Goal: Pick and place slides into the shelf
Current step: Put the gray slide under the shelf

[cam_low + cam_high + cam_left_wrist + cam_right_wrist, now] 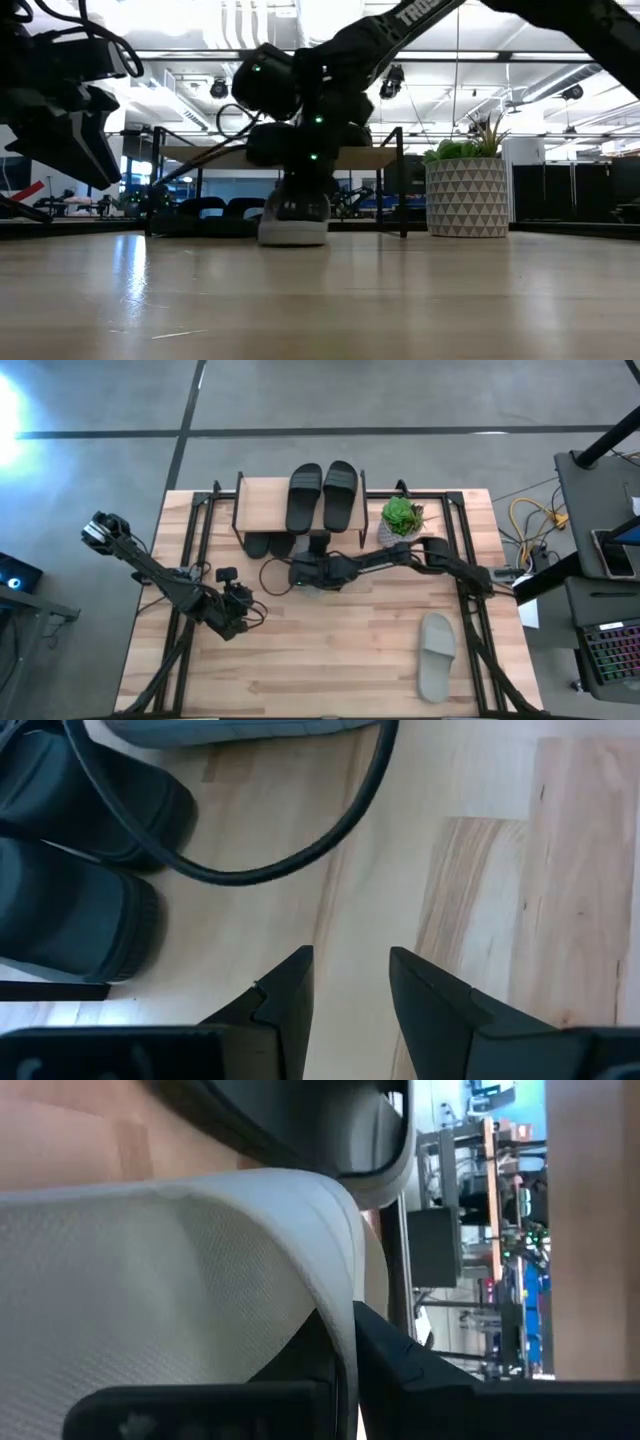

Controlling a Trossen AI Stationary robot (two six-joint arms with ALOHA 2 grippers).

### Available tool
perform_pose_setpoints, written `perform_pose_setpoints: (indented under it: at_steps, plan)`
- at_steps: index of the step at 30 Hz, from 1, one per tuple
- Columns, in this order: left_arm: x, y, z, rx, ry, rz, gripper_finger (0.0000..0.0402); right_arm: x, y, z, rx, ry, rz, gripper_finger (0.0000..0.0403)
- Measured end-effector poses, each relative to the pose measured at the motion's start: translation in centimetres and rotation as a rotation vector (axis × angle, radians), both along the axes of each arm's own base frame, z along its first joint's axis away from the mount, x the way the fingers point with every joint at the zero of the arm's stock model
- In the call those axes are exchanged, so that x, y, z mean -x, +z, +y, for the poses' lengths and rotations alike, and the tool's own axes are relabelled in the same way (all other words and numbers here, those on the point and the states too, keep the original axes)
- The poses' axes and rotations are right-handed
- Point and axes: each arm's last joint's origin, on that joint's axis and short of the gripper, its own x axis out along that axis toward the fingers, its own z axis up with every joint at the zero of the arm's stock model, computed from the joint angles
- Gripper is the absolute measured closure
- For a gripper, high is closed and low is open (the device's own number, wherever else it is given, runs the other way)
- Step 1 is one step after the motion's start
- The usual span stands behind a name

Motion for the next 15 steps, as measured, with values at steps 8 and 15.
perform_pose_setpoints:
  at_steps: [8,15]
  plan:
    - [0.0,0.0,0.1,0.0,0.002,0.001,0.0283,-1.9,0.3,-1.2,0.021,-0.022,-0.009,0.039]
    - [0.0,-0.1,0.1,-0.001,0.002,0.002,0.0283,-0.6,1.2,-1.1,-0.102,-0.148,-0.015,0.0383]
